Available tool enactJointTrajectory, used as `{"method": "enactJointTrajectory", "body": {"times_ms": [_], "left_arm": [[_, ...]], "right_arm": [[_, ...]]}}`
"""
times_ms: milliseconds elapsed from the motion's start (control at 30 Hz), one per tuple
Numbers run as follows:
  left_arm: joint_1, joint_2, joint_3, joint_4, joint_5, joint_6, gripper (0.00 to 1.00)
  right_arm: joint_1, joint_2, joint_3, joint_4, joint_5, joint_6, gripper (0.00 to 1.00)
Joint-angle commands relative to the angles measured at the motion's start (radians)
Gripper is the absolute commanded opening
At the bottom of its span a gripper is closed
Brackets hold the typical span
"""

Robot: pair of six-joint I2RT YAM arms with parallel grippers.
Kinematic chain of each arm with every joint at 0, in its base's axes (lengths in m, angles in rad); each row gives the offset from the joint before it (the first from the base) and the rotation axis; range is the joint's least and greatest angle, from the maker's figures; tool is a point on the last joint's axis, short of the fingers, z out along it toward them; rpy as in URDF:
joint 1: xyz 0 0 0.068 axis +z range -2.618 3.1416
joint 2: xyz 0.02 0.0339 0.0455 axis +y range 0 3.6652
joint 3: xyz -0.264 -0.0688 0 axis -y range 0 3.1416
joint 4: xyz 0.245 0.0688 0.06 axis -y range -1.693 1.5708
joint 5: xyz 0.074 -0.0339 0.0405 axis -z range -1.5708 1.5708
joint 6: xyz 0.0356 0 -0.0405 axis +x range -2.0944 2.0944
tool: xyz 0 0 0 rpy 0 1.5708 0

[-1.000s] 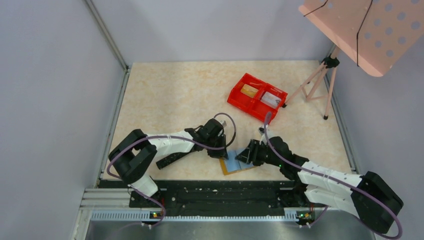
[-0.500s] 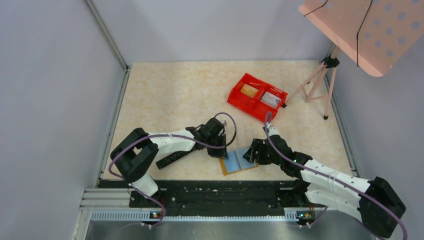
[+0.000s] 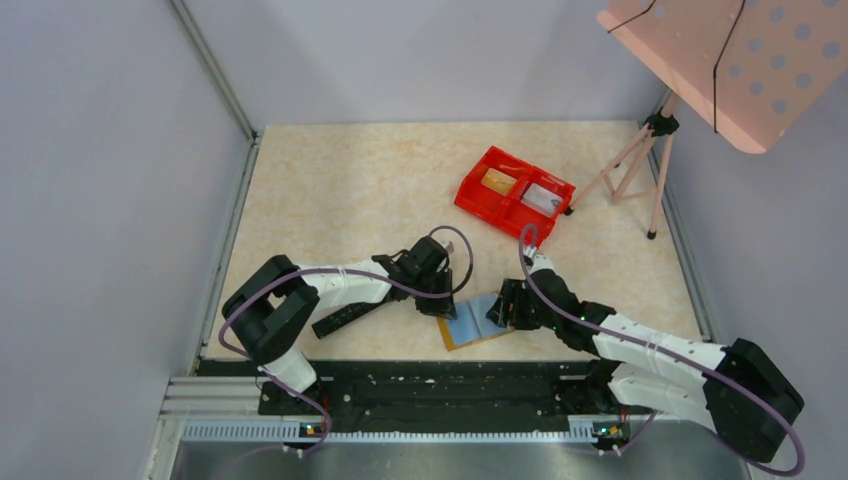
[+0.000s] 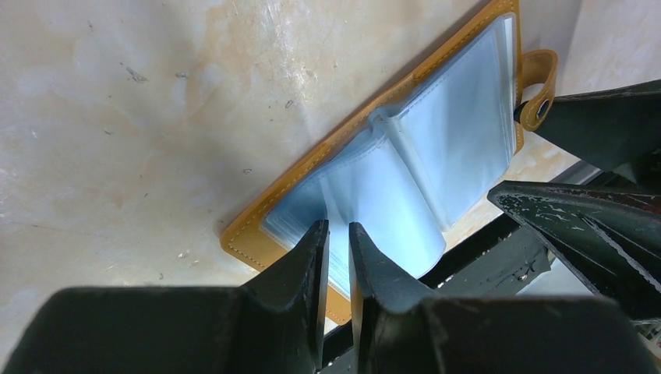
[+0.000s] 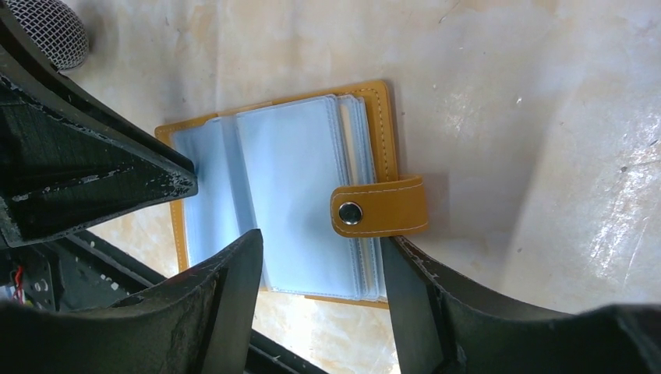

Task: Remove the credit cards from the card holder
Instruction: Remove the credit card from the card holder.

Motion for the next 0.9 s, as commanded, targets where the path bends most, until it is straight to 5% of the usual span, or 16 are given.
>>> {"method": "enactJointTrajectory", "body": {"times_ms": [0,867], "left_arm": [[0.002,0.018,-0.021,0.028,-0.001,0.012,0.21],[0.001,0.029,-0.031,0.051,0.005,0.005,0.21]], "right_arm": [[-0.001,-0.027,0.019,0.017,-0.018,-0.009,0.57],[0.001,-0.038,-0.017,0.159,-0.132,0.042,0.56]]}}
